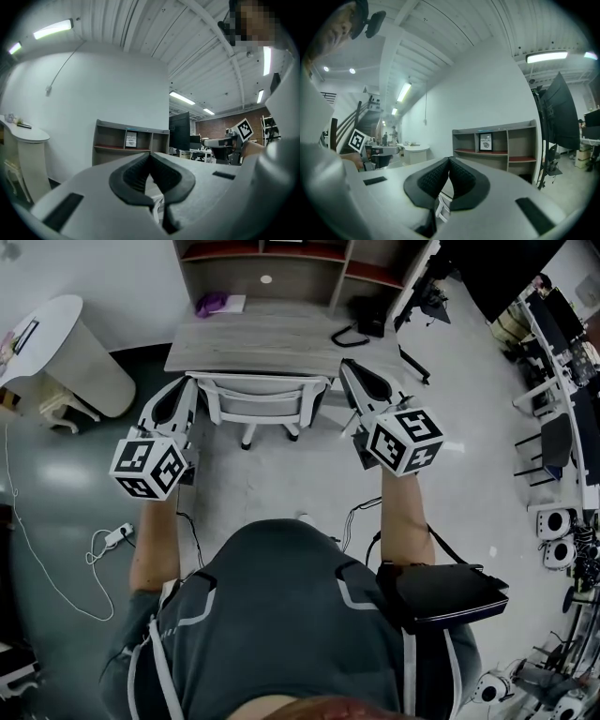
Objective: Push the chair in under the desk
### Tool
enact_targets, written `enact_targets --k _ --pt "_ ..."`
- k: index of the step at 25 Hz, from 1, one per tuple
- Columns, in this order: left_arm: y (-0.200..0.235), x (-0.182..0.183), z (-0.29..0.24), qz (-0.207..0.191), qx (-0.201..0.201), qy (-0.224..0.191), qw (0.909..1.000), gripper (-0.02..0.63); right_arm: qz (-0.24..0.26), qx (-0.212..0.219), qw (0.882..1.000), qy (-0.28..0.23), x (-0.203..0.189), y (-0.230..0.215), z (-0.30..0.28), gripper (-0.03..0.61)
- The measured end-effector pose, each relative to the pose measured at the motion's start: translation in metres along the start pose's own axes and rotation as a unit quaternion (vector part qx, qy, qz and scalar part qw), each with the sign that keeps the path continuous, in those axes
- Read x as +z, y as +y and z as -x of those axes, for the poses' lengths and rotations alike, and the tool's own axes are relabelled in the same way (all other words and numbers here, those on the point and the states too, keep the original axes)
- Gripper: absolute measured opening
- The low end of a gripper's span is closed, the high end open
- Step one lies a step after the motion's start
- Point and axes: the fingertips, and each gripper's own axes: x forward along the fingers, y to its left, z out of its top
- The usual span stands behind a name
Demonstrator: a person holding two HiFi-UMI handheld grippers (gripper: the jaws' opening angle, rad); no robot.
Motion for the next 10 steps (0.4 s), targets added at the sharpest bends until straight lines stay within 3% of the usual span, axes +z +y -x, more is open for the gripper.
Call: enact_targets --k 10 --pt "0.0066 0.0074 0.0017 0.003 0.005 -0.009 0.9999 0.009 0.006 -0.008 1.000 0.001 0.0044 0.0007 0.0000 0.028"
